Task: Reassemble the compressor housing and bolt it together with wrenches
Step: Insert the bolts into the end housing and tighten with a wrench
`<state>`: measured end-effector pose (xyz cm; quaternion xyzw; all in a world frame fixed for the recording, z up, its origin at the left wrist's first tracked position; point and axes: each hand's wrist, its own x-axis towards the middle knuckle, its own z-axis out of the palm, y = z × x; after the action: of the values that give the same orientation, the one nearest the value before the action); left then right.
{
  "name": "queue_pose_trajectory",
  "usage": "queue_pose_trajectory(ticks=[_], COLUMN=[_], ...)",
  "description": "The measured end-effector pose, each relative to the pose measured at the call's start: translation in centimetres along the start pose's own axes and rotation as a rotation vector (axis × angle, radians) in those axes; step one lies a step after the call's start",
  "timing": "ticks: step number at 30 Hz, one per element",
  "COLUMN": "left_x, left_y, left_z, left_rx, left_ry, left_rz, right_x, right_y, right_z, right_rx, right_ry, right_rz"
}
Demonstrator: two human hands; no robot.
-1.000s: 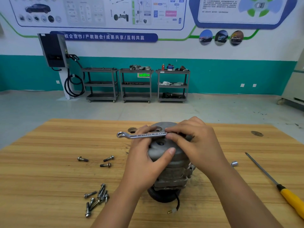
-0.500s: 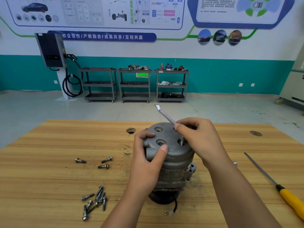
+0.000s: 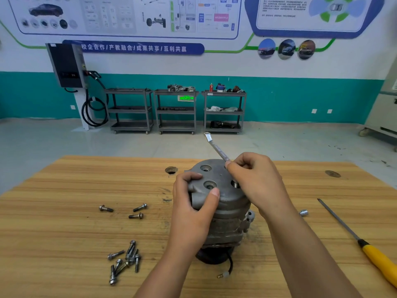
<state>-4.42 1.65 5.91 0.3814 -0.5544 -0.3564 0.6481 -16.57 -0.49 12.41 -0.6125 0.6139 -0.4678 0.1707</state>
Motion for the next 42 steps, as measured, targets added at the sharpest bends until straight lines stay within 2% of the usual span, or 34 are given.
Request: queue_pose_trajectory(ticks=[8,14,17,19,23,28,31,37,40,42], left_x=[0.0,0.1,0.1,0.0,0.0,0.0,0.0,0.1,0.2,0.2], left_y=[0.1,0.5,0.5,0.5,0.6,0.7,0.7,0.8,0.8,0.8], left_z=[0.0,0.0,-0.1,-0.2,-0.1,0.1,0.1,0.3,0.2,0.1], left_rx=[0.069,0.138,0.144,0.142,0.149,0.155,0.138,0.168,0.17,0.143], left_ry=[0.008,-0.014,-0.014,0.002,0.004,0.005,0.007,0.011,-0.01,-0.021], left_rz=[-0.009,-0.018,-0.025,-0.028,-0.029,-0.028,-0.035,-0.023,-0.004,-0.019], right_x=[0.3,1.1,0.8,0.7,-0.2,-2.9,-4.7,-6.5,-5.4,-4.3], right_y=[-0.3,-0.2,0.3,0.9,1.9,2.6,3.2,4.9,4.5,3.5], right_z=[-0.5,-1.6,-1.2,-0.6,0.7,1.8,2.6,2.9,2.2,1.6], right_rx=[-0.051,-0.004,0.058,0.24,0.908,1.137,1.043,0.35,0.193,0.137], right_ry=[-0.025,-0.161,-0.122,-0.062,0.112,0.287,0.32,0.307,0.348,0.348], right_rz=[-0.025,0.114,0.2,0.263,0.288,0.083,-0.09,-0.506,-0.616,-0.614])
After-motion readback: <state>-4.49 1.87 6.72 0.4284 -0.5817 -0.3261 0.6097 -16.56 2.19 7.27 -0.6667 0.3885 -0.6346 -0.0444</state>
